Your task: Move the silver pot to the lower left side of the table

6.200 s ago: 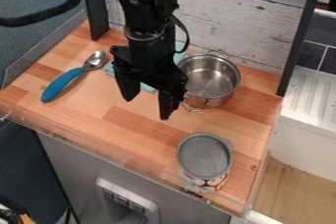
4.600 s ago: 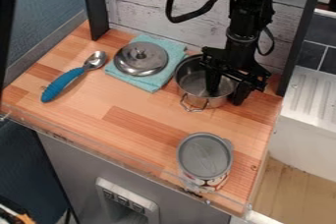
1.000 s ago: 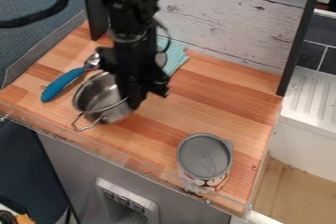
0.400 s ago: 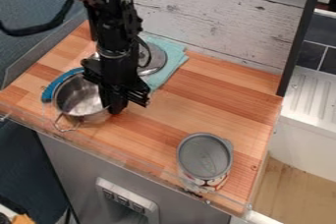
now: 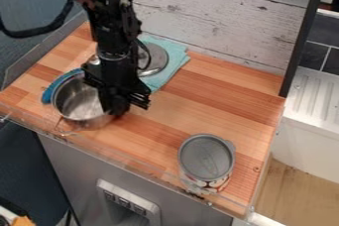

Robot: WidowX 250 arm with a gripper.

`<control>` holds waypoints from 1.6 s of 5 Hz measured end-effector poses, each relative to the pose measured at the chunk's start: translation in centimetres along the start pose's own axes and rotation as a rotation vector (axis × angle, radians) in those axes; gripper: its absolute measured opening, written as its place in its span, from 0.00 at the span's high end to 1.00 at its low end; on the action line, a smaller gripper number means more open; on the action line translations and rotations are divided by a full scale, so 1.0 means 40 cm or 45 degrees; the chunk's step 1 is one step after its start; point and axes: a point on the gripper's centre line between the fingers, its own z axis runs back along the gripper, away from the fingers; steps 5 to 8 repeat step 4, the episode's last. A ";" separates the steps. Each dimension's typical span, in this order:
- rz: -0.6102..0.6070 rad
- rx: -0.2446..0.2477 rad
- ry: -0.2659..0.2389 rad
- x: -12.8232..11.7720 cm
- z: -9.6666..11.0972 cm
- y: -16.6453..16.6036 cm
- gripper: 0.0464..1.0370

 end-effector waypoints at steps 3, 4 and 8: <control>-0.117 -0.009 -0.118 0.000 0.119 -0.023 0.02; -0.120 -0.032 -0.105 0.005 0.135 -0.019 0.03; -0.120 -0.032 -0.105 0.005 0.135 -0.019 0.03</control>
